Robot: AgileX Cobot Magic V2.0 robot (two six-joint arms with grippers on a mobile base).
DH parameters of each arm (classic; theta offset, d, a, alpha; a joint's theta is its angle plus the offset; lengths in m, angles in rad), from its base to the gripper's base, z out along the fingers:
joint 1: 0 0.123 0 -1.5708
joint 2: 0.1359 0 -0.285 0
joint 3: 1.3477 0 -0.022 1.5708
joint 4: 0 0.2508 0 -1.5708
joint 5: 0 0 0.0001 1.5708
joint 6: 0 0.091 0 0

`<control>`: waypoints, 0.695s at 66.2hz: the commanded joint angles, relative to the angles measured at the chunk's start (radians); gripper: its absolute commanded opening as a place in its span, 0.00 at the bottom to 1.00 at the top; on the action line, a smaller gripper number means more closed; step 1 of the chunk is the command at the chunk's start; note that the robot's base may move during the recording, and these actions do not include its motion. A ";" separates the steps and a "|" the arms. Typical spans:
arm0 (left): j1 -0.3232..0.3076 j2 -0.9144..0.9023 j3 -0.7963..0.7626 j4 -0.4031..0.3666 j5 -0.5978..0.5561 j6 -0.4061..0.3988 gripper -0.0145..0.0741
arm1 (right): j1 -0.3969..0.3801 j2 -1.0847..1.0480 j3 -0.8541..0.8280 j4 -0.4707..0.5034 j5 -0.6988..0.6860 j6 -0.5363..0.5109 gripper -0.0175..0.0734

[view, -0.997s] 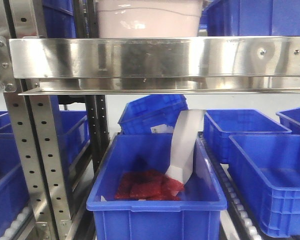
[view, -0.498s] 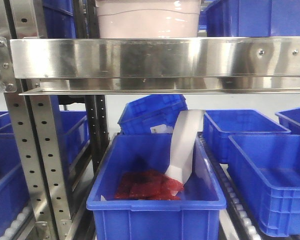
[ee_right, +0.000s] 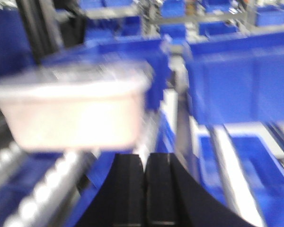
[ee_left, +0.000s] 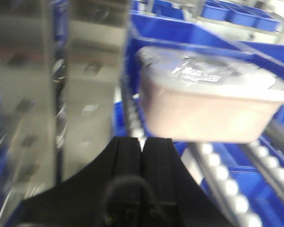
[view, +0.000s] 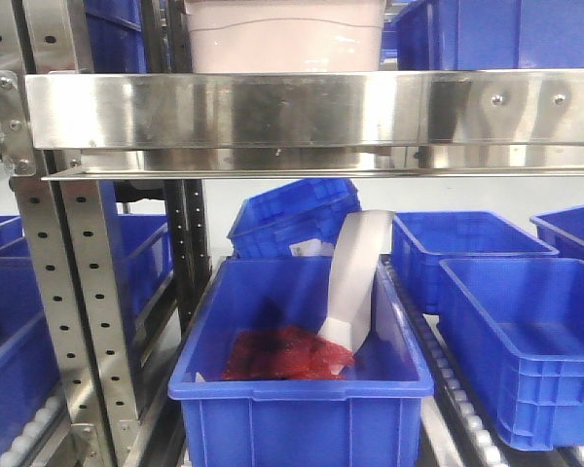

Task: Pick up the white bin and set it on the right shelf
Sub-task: 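Open both grippers and release the bin on the shelf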

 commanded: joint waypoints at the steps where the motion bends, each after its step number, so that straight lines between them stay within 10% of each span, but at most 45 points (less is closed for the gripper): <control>1: -0.006 -0.096 0.066 -0.020 -0.145 -0.008 0.03 | -0.002 -0.084 0.037 -0.014 -0.075 -0.015 0.26; 25: -0.006 -0.400 0.569 -0.018 -0.454 -0.005 0.03 | -0.002 -0.323 0.321 0.078 -0.204 -0.015 0.26; 46: -0.006 -0.686 0.794 0.008 -0.488 0.003 0.03 | -0.002 -0.605 0.507 0.078 -0.214 -0.015 0.26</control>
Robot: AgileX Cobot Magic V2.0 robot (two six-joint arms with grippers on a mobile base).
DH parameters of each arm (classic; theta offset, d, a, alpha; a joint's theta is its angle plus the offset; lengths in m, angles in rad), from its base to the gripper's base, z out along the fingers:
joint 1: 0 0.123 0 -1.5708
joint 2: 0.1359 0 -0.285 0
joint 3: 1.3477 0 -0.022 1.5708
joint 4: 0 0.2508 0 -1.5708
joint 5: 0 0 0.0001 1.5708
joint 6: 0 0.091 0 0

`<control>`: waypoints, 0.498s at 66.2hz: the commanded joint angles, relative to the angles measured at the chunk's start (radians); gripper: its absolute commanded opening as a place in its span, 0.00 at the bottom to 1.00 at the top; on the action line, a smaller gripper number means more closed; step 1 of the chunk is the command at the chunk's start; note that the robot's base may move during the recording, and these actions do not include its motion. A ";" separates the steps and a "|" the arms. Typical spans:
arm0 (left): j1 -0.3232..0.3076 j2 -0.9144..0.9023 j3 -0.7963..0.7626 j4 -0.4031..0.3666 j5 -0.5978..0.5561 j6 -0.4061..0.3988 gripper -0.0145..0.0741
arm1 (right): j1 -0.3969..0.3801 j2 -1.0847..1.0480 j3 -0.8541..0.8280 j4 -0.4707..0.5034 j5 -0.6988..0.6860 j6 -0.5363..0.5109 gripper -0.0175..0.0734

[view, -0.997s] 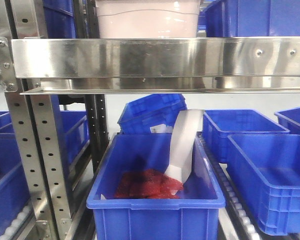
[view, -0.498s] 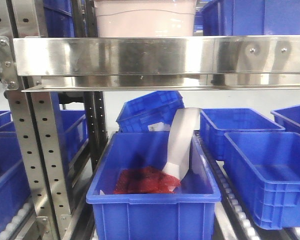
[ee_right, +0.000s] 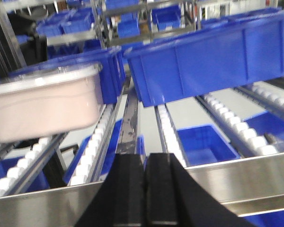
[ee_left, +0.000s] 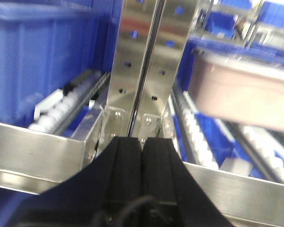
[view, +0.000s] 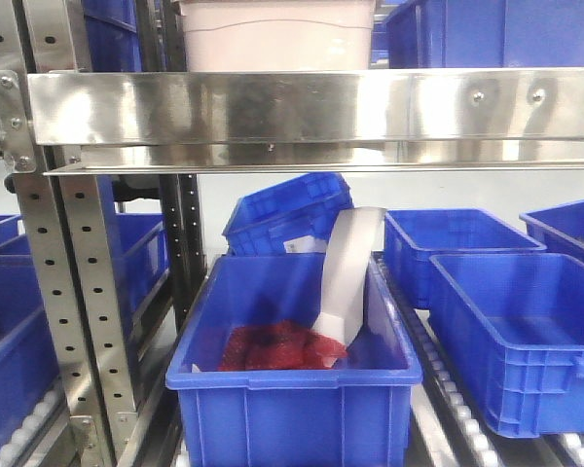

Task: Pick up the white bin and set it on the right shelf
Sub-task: 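Open both grippers and release the bin on the shelf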

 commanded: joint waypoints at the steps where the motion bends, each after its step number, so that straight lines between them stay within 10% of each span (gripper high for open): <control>1: -0.006 -0.071 -0.001 0.012 -0.086 0.007 0.03 | -0.002 -0.089 0.014 -0.018 -0.052 -0.011 0.26; 33: -0.006 -0.354 0.061 0.009 0.171 0.007 0.03 | -0.002 -0.445 0.224 -0.018 0.070 -0.011 0.26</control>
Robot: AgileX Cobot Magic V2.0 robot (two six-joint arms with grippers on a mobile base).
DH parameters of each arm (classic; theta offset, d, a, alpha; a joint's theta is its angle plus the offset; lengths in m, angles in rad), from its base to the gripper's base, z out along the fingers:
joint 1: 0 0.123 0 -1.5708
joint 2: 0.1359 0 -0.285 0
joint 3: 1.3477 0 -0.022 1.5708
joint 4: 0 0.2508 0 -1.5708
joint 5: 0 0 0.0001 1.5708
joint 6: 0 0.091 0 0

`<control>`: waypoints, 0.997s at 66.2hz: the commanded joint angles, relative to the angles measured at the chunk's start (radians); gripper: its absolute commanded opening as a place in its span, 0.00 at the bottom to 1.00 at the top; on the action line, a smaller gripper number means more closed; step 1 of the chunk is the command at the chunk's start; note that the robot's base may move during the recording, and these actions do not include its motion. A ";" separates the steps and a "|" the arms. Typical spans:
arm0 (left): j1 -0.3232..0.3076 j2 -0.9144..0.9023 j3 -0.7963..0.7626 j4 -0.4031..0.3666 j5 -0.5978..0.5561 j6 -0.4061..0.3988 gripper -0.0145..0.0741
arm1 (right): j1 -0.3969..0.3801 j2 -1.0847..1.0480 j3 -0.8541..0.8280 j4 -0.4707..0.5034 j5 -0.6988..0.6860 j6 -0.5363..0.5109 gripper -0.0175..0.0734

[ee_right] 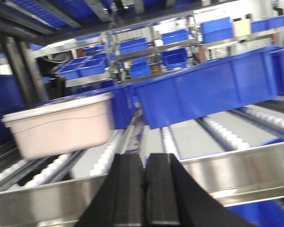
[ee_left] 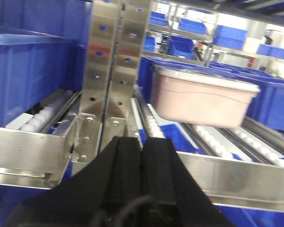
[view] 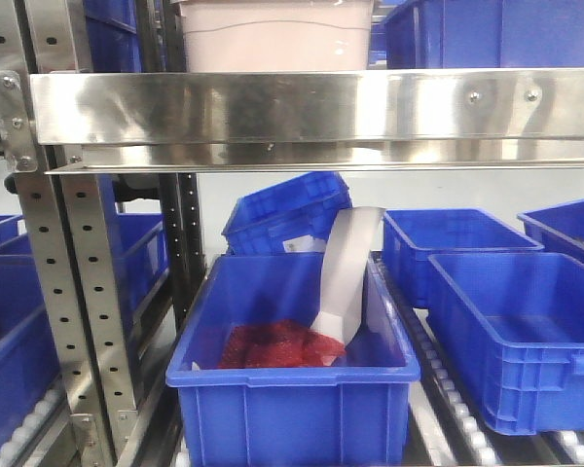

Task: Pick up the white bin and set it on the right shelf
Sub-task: 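Open both grippers and release the bin on the shelf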

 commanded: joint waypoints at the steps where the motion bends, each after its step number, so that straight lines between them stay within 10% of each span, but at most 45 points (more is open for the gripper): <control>1: -0.006 -0.007 -0.027 -0.002 -0.052 0.001 0.03 | -0.002 -0.019 -0.027 -0.020 0.019 -0.009 0.26; 66: -0.006 -0.007 -0.027 -0.002 -0.052 0.001 0.03 | -0.048 -0.116 -0.002 -0.101 0.149 -0.008 0.26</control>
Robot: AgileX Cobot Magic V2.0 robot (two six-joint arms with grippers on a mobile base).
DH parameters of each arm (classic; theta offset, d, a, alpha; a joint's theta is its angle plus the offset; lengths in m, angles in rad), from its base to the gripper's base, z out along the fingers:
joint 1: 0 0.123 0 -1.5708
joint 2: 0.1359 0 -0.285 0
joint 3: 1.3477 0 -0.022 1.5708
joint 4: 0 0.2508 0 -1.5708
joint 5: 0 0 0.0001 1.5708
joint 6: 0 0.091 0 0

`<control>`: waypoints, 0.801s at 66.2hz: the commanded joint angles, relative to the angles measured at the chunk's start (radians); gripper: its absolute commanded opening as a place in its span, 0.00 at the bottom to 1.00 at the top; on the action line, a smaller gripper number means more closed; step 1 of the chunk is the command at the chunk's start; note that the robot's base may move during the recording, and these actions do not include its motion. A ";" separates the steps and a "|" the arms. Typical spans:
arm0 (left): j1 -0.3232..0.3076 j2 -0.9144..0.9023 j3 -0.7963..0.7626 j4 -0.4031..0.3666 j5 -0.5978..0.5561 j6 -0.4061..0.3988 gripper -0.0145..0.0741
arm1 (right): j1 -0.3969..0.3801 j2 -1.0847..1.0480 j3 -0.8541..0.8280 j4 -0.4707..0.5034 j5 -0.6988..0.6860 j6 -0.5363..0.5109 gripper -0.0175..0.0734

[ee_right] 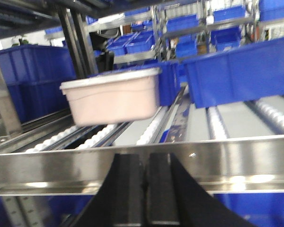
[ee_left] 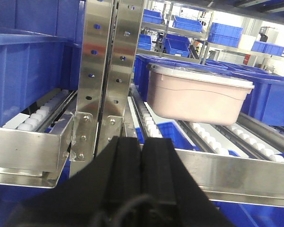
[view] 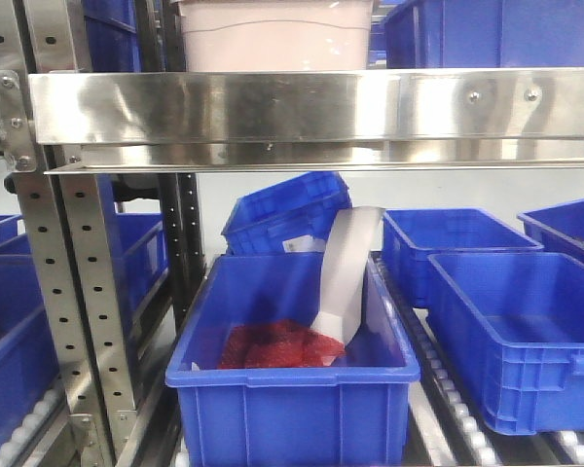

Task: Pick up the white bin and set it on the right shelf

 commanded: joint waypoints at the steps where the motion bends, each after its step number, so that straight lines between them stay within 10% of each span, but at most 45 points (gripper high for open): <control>1: -0.006 0.004 -0.027 -0.005 -0.066 -0.002 0.03 | -0.036 -0.041 -0.013 -0.085 -0.057 -0.008 0.26; 31: -0.006 0.004 -0.027 -0.005 -0.066 -0.002 0.03 | -0.239 -0.204 0.190 -1.033 0.006 0.830 0.26; 53: -0.006 0.004 -0.027 -0.005 -0.061 -0.002 0.03 | -0.238 -0.385 0.383 -1.050 -0.029 0.847 0.26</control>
